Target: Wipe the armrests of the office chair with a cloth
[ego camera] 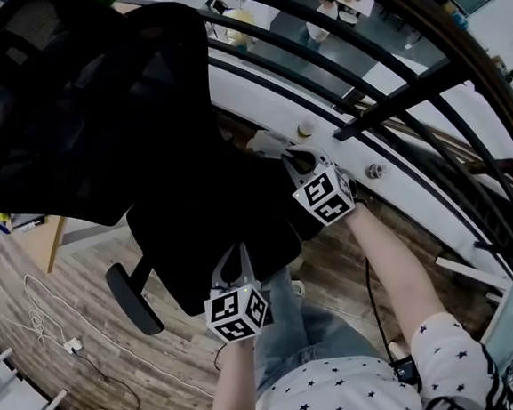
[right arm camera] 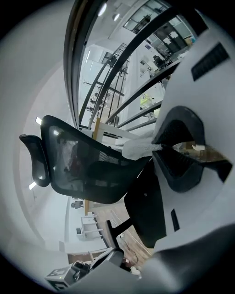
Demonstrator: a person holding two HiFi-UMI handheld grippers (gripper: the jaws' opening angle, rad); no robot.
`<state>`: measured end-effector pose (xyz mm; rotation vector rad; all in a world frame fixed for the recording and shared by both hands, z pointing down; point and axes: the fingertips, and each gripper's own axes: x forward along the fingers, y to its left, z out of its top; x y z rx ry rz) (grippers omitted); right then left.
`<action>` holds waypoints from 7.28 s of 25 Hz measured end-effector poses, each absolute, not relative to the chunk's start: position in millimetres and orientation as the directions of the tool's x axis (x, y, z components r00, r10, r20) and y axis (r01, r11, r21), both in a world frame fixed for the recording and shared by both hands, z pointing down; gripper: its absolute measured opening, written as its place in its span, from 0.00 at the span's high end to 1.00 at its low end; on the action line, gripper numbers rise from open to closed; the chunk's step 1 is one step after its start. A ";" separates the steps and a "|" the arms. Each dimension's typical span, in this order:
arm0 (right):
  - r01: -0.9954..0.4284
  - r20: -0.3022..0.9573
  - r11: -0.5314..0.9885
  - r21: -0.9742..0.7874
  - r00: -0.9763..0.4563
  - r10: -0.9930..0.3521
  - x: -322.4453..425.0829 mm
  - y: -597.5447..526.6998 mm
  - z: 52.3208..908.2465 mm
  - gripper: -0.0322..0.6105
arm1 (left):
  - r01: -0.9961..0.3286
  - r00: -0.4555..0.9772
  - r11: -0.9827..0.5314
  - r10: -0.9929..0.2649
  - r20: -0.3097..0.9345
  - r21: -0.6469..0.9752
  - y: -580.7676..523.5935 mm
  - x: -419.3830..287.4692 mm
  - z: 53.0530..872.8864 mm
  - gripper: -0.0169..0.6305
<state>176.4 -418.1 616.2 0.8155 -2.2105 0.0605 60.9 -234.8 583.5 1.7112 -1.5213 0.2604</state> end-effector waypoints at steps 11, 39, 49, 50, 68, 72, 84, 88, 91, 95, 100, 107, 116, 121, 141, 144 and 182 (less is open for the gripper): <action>-0.536 0.720 0.819 0.204 -0.485 -0.497 166.0 -429.4 646.5 0.91 | -0.897 0.253 0.073 -0.724 0.641 0.436 -238.4 59.9 596.0 0.96; -0.481 0.793 0.865 0.143 -0.467 -0.391 165.0 -395.5 678.6 0.91 | -0.895 0.247 0.084 -0.724 0.644 0.438 -222.0 65.3 596.1 0.96; -0.457 0.805 0.880 0.131 -0.468 -0.364 169.6 -372.4 680.6 0.91 | -0.894 0.254 0.078 -0.724 0.642 0.441 -207.5 74.0 593.8 0.96; -0.455 0.806 0.881 0.130 -0.469 -0.361 170.1 -370.0 680.6 0.91 | -0.894 0.254 0.077 -0.724 0.642 0.441 -205.8 74.6 593.3 0.96; -0.445 0.825 0.890 0.105 -0.460 -0.328 185.7 -326.6 678.8 0.91 | -0.894 0.261 0.062 -0.734 0.627 0.444 -177.9 89.7 581.6 0.96; -0.444 0.828 0.891 0.095 -0.461 -0.319 188.6 -317.2 678.9 0.91 | -0.894 0.261 0.060 -0.736 0.625 0.444 -171.6 93.2 579.5 0.96; -0.450 0.836 0.890 0.076 -0.458 -0.303 203.5 -286.8 677.9 0.91 | -0.894 0.263 0.053 -0.741 0.618 0.445 -155.2 107.2 571.4 0.96; -0.452 0.838 0.889 0.072 -0.455 -0.300 208.1 -276.5 678.7 0.91 | -0.895 0.264 0.048 -0.745 0.613 0.444 -151.1 110.4 568.4 0.96; -0.453 0.841 0.889 0.070 -0.453 -0.297 210.9 -268.0 678.9 0.91 | -0.895 0.265 0.046 -0.747 0.610 0.444 -146.1 112.2 566.0 0.96; -0.454 0.845 0.889 0.067 -0.448 -0.293 214.2 -257.2 680.2 0.91 | -0.895 0.265 0.044 -0.748 0.608 0.444 -137.9 113.8 563.9 0.96; -0.465 0.844 0.883 0.065 -0.446 -0.297 219.4 -245.8 678.2 0.91 | -0.895 0.263 0.044 -0.752 0.604 0.444 -127.7 117.7 560.6 0.96; -0.462 0.848 0.885 0.063 -0.443 -0.292 227.9 -226.5 678.2 0.91 | -0.897 0.253 0.049 -0.758 0.602 0.440 -115.6 122.5 557.2 0.96; -0.438 0.859 0.897 0.064 -0.433 -0.272 234.6 -203.0 682.6 0.91 | -0.902 0.241 0.047 -0.770 0.591 0.430 -103.0 123.9 551.1 0.96; -0.407 0.862 0.908 0.102 -0.419 -0.285 240.0 -186.6 687.6 0.91 | -0.906 0.238 0.039 -0.776 0.583 0.422 -93.1 128.3 548.5 0.96; -0.515 0.751 0.854 0.078 -0.533 -0.390 245.4 -129.6 596.9 0.91 | -0.911 0.198 0.055 -0.812 0.549 0.409 -44.8 134.5 503.0 0.96; -0.532 0.721 0.845 0.058 -0.563 -0.404 244.0 -113.6 572.6 0.91 | -0.910 0.185 0.069 -0.816 0.548 0.410 -34.7 131.8 494.3 0.96; -0.647 0.368 0.762 -0.013 -0.712 -0.598 181.8 104.2 386.8 0.91 | -0.928 0.181 -0.013 -0.889 0.420 0.372 120.3 56.8 406.0 0.96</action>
